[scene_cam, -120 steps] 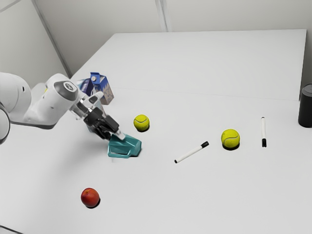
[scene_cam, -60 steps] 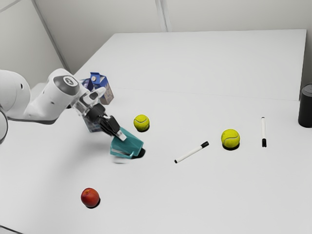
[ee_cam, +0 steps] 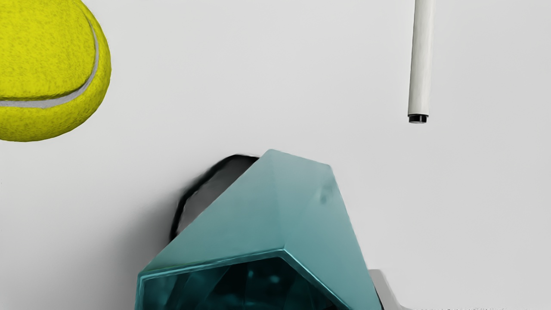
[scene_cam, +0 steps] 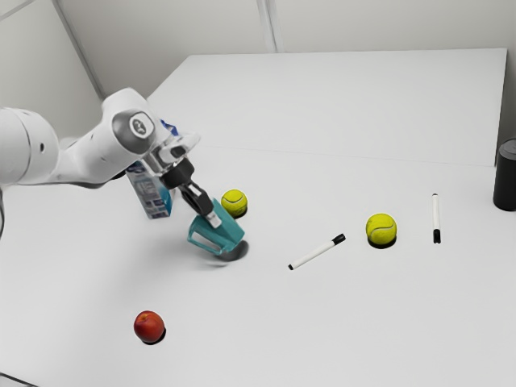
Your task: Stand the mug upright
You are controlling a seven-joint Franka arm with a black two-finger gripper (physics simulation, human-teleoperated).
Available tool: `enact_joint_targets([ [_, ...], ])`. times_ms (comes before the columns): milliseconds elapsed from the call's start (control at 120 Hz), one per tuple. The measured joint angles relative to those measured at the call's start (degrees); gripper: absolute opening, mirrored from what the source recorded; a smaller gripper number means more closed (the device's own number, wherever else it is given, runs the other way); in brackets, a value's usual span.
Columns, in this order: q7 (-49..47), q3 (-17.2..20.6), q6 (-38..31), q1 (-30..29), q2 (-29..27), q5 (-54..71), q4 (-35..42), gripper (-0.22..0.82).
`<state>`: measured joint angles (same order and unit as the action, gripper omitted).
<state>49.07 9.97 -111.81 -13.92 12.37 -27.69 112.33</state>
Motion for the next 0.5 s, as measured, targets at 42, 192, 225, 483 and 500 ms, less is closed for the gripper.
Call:
enact_joint_targets([
  [42,-0.50,0.09,-1.59,1.26,-0.34,2.64,0.22,-0.17],
  [192,-3.25,0.28,-6.07,4.65,-2.36,11.66,2.39,-0.17],
  [225,-3.98,0.32,-6.81,5.15,-2.63,13.57,2.85,-0.17],
  [483,-10.04,2.47,-11.05,6.30,-4.46,22.96,6.19,-0.17],
  [500,-10.40,2.56,-11.20,6.31,-4.52,23.25,6.34,-0.17],
])
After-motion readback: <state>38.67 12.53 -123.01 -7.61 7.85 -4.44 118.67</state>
